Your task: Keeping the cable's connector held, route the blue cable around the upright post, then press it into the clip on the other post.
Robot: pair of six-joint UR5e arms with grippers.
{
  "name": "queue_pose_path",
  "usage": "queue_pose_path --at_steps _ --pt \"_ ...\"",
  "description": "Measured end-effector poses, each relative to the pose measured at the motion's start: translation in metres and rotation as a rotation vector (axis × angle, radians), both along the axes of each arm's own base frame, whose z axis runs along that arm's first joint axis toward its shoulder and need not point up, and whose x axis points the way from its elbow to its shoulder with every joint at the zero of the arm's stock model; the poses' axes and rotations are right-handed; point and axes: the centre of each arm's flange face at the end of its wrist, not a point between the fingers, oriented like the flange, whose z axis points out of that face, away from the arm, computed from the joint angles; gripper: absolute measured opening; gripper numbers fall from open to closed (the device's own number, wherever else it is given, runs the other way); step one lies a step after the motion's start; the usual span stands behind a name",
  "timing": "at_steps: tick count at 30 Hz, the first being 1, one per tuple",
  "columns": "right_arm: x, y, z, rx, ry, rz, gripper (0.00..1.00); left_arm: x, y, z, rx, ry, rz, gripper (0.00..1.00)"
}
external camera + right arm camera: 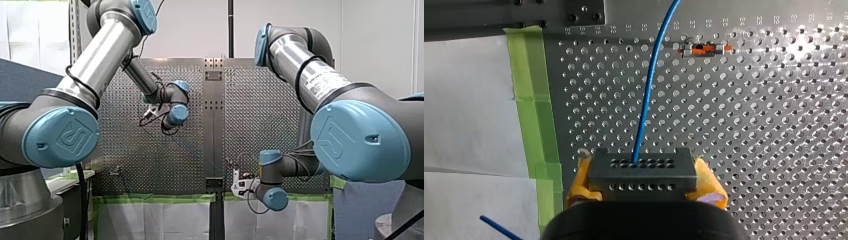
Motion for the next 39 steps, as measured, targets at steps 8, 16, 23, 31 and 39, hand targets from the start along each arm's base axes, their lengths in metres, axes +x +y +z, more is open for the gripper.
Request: queue_pose_path --at_steps 8,16,23,31,39 --pt "0.000 0.000 0.000 -0.002 -0.002 0.000 0.00 -0.002 -0.013 -0.046 -0.056 0.055 -0.057 1.00" --pt "0.000 0.000 0.000 -0.002 -0.003 0.000 0.00 -0.004 -0.016 -0.075 -0.119 0.080 -0.064 1.00" --pt "0.000 0.000 0.000 -0.003 -0.002 0.001 0.00 -0.004 -0.022 -0.078 -0.199 0.075 -0.096 1.00" --pt "0.001 0.000 0.001 -0.006 -0.002 0.001 0.00 -0.007 -0.029 -0.089 -0.288 0.096 -0.131 1.00" --pt "0.002 0.000 0.001 -0.011 -0.005 0.020 0.00 -0.013 -0.037 -0.125 -0.337 0.153 -0.160 1.00"
